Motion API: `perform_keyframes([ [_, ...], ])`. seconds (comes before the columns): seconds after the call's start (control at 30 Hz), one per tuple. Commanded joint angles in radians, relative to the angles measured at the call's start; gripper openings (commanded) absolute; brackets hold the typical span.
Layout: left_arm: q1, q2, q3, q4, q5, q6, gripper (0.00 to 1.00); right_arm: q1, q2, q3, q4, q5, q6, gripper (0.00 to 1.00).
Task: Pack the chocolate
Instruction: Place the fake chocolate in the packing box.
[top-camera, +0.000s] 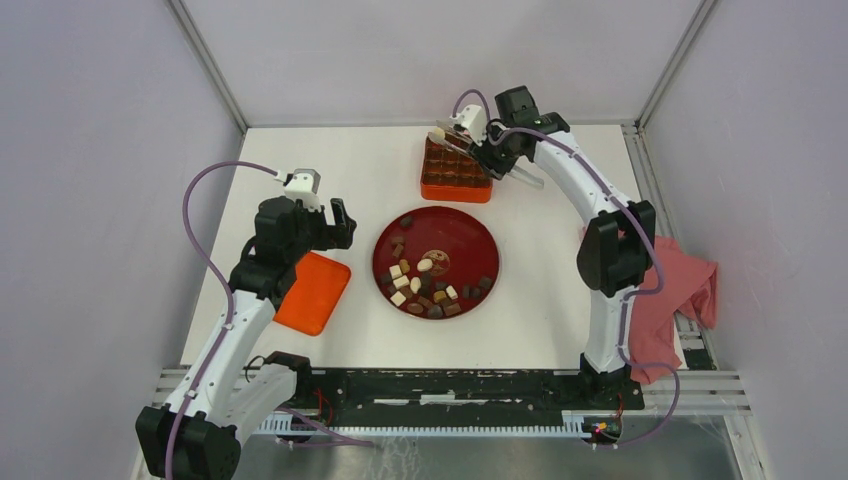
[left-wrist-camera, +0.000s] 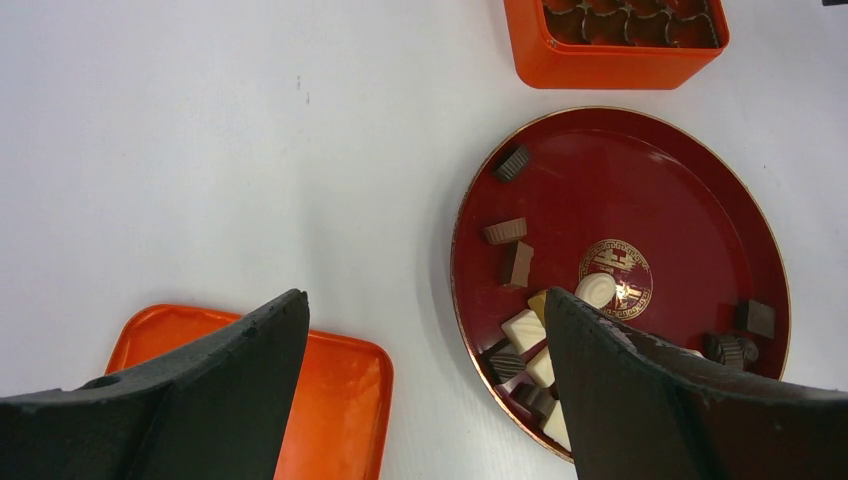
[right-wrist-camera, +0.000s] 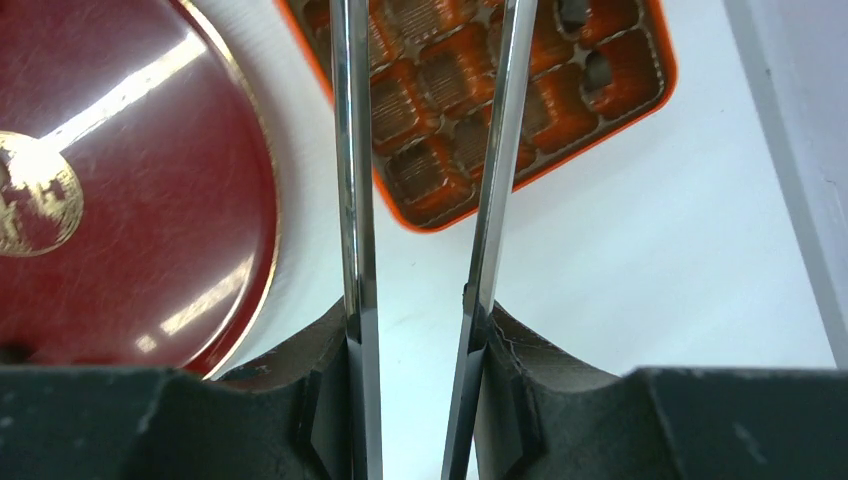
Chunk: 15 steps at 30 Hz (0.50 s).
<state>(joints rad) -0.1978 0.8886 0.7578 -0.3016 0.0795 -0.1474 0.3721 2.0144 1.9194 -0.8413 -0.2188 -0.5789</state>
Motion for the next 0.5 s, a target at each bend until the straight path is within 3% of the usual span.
perform_keyframes([
  [0.0,0.004,-0.013,0.000,0.021,-0.010,0.048,0.92,0.014,0.071,0.081,0.049,0.020,0.057,0.00],
  [0.33,0.003,-0.010,0.000,0.019,-0.009,0.052,0.92,0.010,0.202,0.180,0.062,0.087,0.068,0.02],
  [0.47,0.004,-0.010,0.000,0.019,-0.008,0.052,0.92,0.010,0.226,0.180,0.065,0.096,0.067,0.09],
])
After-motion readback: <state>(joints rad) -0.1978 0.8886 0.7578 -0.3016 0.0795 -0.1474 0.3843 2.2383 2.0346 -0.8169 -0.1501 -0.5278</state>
